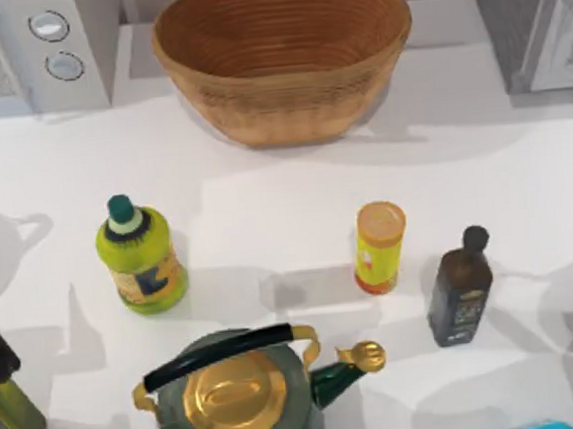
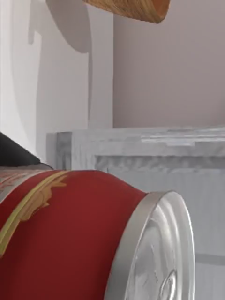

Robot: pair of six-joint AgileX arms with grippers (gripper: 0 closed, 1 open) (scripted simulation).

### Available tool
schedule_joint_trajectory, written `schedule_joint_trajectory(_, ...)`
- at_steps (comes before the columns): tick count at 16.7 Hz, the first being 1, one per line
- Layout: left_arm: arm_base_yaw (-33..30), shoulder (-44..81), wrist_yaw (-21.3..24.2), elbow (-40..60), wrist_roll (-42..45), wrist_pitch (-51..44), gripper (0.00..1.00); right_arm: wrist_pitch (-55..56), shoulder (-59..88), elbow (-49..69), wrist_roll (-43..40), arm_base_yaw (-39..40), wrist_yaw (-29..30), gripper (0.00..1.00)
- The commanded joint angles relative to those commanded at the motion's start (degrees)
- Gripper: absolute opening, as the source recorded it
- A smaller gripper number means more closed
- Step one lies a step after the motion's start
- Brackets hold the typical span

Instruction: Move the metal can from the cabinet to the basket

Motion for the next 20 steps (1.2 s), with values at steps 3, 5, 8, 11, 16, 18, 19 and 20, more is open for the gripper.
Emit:
schedule_joint_trajectory(3, 0.00, 0.00, 0.00, 0.00, 0.00, 0.00, 1.00, 1.79, 4.70, 4.85, -0.38, 4.55, 2.90, 0.00)
schedule_joint_trajectory(5, 0.00, 0.00, 0.00, 0.00, 0.00, 0.00, 1.00, 3.86, 10.72, 10.84, -0.95, 8.64, 6.35, 0.00)
schedule_joint_trajectory(8, 0.00, 0.00, 0.00, 0.00, 0.00, 0.00, 1.00, 7.67, 23.96, 23.34, -1.91, 14.97, 12.79, 0.00)
schedule_joint_trajectory(11, 0.00, 0.00, 0.00, 0.00, 0.00, 0.00, 1.00, 11.90, 41.38, 38.53, -2.53, 21.27, 19.93, 0.00)
schedule_joint_trajectory(16, 0.00, 0.00, 0.00, 0.00, 0.00, 0.00, 1.00, 18.47, 74.36, 65.34, -2.22, 30.40, 30.85, 0.00)
schedule_joint_trajectory(18, 0.00, 0.00, 0.00, 0.00, 0.00, 0.00, 1.00, 20.51, 87.06, 75.15, -1.60, 32.94, 34.25, 0.00)
schedule_joint_trajectory(19, 0.00, 0.00, 0.00, 0.00, 0.00, 0.00, 1.00, 21.35, 92.97, 79.53, -1.18, 34.02, 35.64, 0.00)
schedule_joint_trajectory(20, 0.00, 0.00, 0.00, 0.00, 0.00, 0.00, 1.00, 22.07, 98.51, 83.45, -0.71, 34.99, 36.83, 0.00)
